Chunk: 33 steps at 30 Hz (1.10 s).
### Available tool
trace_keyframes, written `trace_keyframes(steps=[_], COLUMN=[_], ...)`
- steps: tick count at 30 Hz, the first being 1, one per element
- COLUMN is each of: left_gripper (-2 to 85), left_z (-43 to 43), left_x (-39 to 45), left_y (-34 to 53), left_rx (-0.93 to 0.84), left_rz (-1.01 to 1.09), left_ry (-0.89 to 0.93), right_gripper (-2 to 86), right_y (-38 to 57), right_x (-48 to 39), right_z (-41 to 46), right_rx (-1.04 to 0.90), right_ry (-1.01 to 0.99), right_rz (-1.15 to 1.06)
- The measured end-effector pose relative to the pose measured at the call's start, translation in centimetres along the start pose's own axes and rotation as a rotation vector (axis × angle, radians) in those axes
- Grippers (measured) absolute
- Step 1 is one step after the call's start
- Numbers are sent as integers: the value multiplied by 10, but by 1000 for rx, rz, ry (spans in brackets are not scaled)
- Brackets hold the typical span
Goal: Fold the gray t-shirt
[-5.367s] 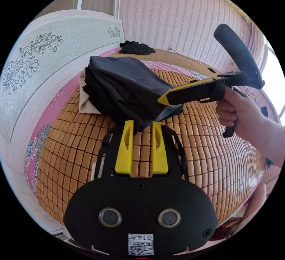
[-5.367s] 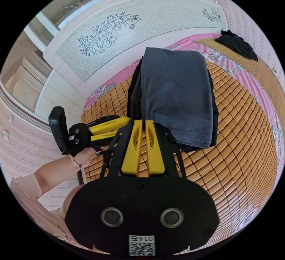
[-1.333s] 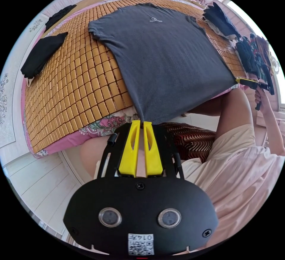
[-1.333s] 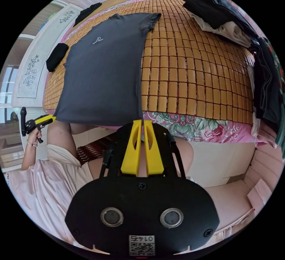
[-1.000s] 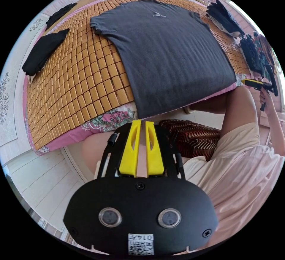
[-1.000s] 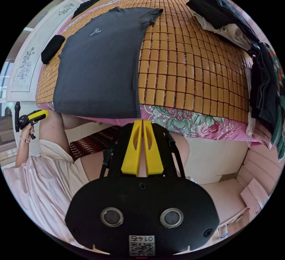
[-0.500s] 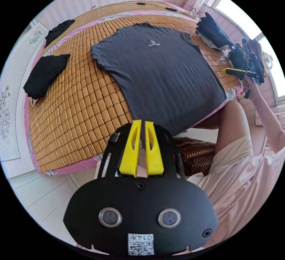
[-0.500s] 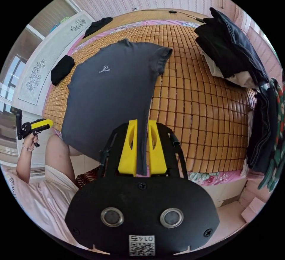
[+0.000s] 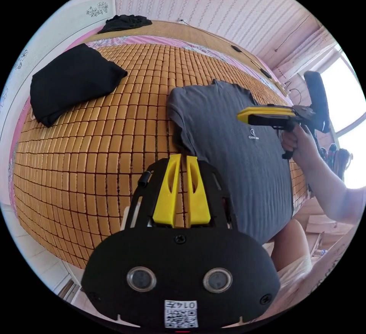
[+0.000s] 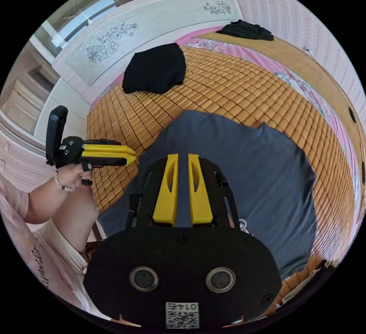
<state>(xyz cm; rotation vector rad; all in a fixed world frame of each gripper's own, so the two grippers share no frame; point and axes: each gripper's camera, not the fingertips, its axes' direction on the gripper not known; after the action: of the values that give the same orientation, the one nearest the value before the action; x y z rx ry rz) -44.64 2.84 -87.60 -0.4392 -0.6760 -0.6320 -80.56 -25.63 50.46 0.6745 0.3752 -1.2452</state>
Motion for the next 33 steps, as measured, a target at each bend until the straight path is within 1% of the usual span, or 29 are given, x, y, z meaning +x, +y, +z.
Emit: trace_keyframes(steps=[2, 6, 7, 10, 12, 14, 18, 20, 22, 23, 26, 28, 30, 33], left_gripper=[43, 53, 56, 60, 61, 60, 33, 21, 15, 12, 6, -1, -5, 0], left_z=[5, 13, 14, 20, 29, 41, 41, 36, 30, 25, 19, 26, 32, 28], left_x=[-14, -31, -35, -47, -53, -64, -82, -92, -99, -104, -117, -126, -136, -152], left_y=[-1, -3, -5, -8, -7, -3, 6, 12, 15, 18, 27, 33, 40, 50], left_rx=[-18, -66, -79, -111, -136, -174, -146, -102, -72, -56, -41, -78, -108, -89], left_rz=[-14, -16, -13, 1, 16, 7, -36, -54, -58, -61, -82, -105, -139, -191], left_ry=[30, 65, 68, 62, 55, 62, 88, 125, 136, 143, 151, 126, 97, 123], right_gripper=[64, 96, 92, 45, 32, 18, 15, 17, 20, 24, 39, 47, 34, 6], right_y=[-47, -89, -95, -99, -98, -88, -70, -65, -71, -80, -104, -112, -114, -118], right_x=[-15, -21, -19, -9, 4, 25, 55, 74, 80, 81, 80, 78, 73, 62], right_z=[31, 77, 93, 103, 98, 79, 57, 55, 65, 78, 114, 112, 105, 118], right_rx=[-36, -126, -169, -157, -136, -42, 95, 177, 193, 163, 37, 60, 76, -22], right_ry=[25, 51, 86, 171, 106, 18, -147, -259, -310, -322, -296, -284, -258, -148], right_rz=[-36, -24, -21, -18, 25, 101, 216, 286, 291, 282, 274, 259, 215, 172])
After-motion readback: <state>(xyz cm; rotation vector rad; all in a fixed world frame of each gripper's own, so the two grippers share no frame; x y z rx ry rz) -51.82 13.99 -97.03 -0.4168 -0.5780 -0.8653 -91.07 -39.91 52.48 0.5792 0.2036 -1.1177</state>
